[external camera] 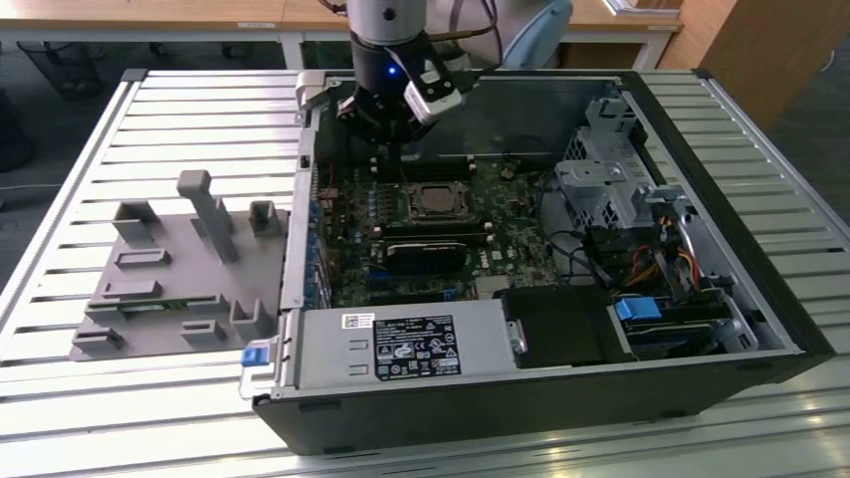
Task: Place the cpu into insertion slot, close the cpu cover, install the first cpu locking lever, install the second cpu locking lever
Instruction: 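Install the first cpu locking lever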
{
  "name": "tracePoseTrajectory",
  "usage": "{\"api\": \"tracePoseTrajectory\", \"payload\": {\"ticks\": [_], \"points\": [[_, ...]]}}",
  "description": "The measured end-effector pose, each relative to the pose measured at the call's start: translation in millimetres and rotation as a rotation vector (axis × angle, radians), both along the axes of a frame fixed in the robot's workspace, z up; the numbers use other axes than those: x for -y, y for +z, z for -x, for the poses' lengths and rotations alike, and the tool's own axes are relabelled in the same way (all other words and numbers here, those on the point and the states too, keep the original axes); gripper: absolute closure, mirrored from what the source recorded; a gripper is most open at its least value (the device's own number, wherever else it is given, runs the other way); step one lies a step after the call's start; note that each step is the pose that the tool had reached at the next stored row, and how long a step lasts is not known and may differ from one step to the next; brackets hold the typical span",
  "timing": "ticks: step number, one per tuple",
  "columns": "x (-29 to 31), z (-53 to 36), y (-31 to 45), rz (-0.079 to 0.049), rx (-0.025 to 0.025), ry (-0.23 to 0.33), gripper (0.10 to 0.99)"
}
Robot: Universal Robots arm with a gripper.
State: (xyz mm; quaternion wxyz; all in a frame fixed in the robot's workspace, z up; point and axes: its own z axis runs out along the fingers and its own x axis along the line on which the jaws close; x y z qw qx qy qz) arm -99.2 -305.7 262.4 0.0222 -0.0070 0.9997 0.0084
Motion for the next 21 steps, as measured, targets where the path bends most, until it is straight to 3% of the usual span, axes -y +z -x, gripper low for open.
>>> {"api": "tracePoseTrajectory", "payload": {"ticks": [9, 17, 21], "points": [[-3.9, 8.4, -4.1, 0.0, 0.0004, 0.002, 0.98], [-18.1, 10.5, -7.7, 0.0, 0.0005, 0.002, 0.98], [-20.3, 9.3, -8.1, 0.0, 0.0004, 0.002, 0.98]]}}
